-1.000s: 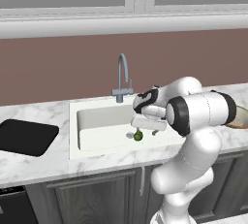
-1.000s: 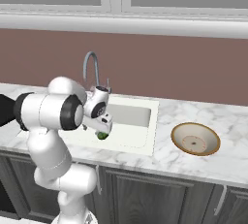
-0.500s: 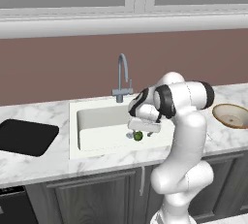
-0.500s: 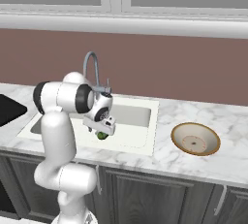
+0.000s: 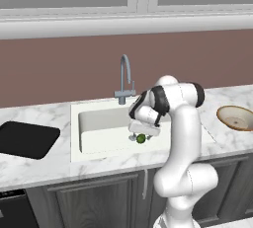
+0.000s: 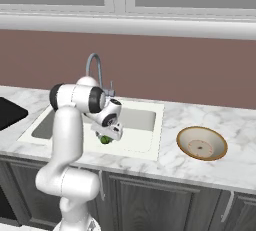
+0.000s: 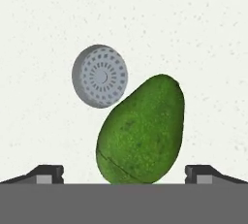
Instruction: Pick the avocado from the sink and place it in the bowl. Then pick the bowl and place it in the microwave. Then close the microwave door and press the start button.
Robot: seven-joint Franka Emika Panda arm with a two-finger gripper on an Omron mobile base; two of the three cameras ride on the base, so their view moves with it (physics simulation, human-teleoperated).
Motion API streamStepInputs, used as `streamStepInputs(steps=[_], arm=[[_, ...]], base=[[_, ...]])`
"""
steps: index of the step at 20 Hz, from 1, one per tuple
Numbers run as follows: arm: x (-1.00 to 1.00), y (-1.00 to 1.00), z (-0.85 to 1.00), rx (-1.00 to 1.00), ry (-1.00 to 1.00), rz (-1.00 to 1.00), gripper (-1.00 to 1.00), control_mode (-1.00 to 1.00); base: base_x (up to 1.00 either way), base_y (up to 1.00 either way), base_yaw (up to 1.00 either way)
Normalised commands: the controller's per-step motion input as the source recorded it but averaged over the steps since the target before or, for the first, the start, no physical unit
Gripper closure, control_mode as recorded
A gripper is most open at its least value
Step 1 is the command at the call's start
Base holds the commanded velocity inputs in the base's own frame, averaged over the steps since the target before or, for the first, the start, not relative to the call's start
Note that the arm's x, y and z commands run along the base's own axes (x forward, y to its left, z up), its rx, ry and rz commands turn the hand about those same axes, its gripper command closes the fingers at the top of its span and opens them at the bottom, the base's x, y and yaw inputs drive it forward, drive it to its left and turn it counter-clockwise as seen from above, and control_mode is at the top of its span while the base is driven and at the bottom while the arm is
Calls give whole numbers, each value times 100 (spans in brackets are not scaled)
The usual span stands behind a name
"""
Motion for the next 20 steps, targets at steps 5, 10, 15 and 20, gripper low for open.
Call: streamStepInputs(steps=[5,10,15,20], arm=[[41,0,-35,3,0,0,-100,-100],[29,-3,-15,7,0,0,-100,-100],[-22,-12,0,6,-5,0,100,-100],[-40,-8,4,0,-11,0,100,-100]], base=[[0,0,0],[0,0,0],[0,0,0],[0,0,0]])
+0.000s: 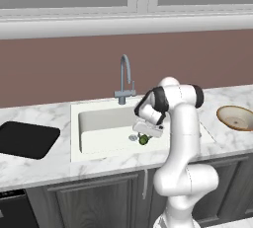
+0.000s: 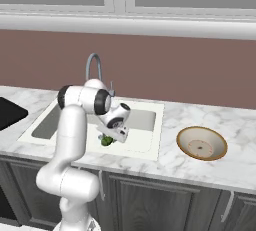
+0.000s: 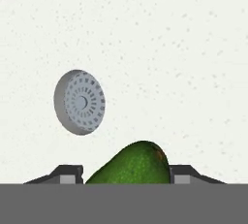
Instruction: Pick the avocado from the sink and place it in the bowl. Then pick the bowl and place it in the microwave. Then close the microwave door and press the start button.
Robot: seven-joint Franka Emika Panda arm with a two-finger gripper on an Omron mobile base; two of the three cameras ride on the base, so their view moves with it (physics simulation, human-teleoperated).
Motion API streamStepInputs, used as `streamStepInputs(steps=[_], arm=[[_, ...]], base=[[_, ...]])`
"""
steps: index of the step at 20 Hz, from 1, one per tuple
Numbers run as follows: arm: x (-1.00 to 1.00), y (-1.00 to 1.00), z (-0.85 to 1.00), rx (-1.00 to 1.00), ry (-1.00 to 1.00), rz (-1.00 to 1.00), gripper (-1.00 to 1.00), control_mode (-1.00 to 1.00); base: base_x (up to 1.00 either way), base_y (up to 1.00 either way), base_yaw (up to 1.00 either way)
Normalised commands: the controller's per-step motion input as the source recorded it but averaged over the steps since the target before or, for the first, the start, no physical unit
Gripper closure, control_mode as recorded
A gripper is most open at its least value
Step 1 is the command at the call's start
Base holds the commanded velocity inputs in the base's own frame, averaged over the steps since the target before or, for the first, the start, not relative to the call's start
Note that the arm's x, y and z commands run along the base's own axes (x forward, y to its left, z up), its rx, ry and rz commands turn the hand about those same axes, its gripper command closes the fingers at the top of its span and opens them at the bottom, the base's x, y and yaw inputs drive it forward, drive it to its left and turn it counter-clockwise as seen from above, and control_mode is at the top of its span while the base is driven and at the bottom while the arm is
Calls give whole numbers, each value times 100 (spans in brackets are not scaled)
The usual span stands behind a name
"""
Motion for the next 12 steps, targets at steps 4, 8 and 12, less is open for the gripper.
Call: streamStepInputs(steps=[4,8,12], arm=[[-21,-14,54,0,-8,1,100,-100],[-39,-44,93,-4,-29,21,100,-100],[-25,-36,100,-13,-35,25,100,-100]], base=[[0,0,0],[0,0,0],[0,0,0]])
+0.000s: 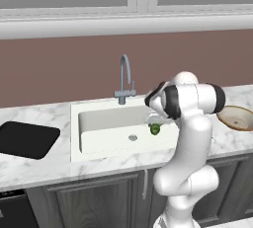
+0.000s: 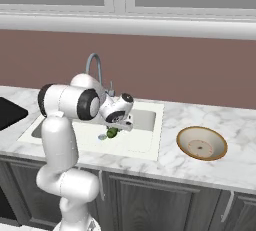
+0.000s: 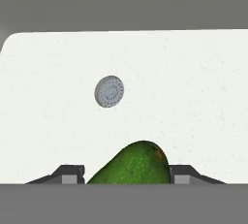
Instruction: Pick the avocado from the sink and place it in the bowl. Then pick the bowl and place it in the microwave. Then close the microwave door and press the start button.
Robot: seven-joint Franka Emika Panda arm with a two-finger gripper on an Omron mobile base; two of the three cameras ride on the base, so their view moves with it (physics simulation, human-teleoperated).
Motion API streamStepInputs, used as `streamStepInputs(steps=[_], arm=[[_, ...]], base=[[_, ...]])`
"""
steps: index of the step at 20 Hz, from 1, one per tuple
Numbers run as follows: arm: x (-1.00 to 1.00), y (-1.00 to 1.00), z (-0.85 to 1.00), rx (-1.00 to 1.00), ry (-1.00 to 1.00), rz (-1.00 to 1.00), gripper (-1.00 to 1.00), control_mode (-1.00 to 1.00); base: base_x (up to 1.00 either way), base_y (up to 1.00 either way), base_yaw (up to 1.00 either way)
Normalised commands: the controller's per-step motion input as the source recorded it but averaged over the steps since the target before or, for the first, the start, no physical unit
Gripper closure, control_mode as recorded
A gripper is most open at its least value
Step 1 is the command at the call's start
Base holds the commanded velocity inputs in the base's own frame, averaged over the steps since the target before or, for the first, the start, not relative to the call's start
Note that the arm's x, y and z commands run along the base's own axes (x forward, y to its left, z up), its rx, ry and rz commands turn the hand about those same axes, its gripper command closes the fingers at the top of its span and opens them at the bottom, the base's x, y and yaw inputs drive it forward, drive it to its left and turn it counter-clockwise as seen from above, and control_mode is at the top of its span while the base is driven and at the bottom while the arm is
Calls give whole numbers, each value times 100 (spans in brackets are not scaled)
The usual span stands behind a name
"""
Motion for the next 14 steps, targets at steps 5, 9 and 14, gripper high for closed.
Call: streamStepInputs(steps=[5,9,14], arm=[[-12,-30,100,-13,-24,11,100,-100],[-12,-22,100,-16,-4,1,100,-100],[-12,-33,100,-15,3,0,100,-100]], base=[[0,0,0],[0,0,0],[0,0,0]])
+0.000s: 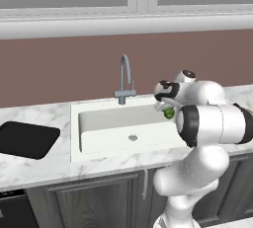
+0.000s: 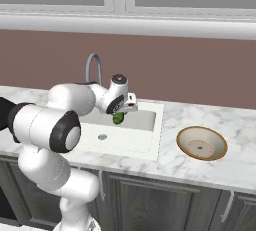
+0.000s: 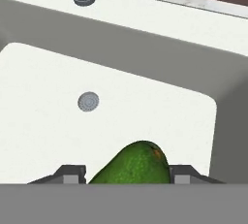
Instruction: Pick the avocado from the sink and place it in the bowl. Then pick the bowl and place it in the microwave. Then close the microwave door and press the start button.
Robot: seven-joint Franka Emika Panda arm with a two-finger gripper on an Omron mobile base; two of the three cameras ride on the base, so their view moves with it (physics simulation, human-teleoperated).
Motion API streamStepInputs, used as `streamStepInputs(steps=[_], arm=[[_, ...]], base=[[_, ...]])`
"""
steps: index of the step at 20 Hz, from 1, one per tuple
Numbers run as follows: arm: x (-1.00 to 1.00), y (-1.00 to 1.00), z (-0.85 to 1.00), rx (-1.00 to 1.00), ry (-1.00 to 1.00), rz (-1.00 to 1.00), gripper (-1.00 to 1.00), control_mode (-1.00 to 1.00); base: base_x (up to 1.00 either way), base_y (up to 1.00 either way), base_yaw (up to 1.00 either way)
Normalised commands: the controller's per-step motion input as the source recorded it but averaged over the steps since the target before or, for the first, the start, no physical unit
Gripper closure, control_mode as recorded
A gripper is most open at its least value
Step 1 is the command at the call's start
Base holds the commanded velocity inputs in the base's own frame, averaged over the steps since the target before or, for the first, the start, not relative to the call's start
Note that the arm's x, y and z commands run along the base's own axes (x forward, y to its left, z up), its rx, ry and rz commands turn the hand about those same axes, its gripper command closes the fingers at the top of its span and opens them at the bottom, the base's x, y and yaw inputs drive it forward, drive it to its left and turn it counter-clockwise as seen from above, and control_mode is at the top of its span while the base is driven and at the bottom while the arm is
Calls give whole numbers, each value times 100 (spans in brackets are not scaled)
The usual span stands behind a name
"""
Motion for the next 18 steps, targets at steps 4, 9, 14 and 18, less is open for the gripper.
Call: streamStepInputs(steps=[4,9,14,18], arm=[[-19,-64,100,-7,10,-4,100,-100],[-28,-97,73,0,16,-16,100,-100],[-24,-100,12,0,12,-32,100,-100],[-15,-100,-25,0,1,-50,100,-100]], base=[[0,0,0],[0,0,0],[0,0,0],[0,0,0]])
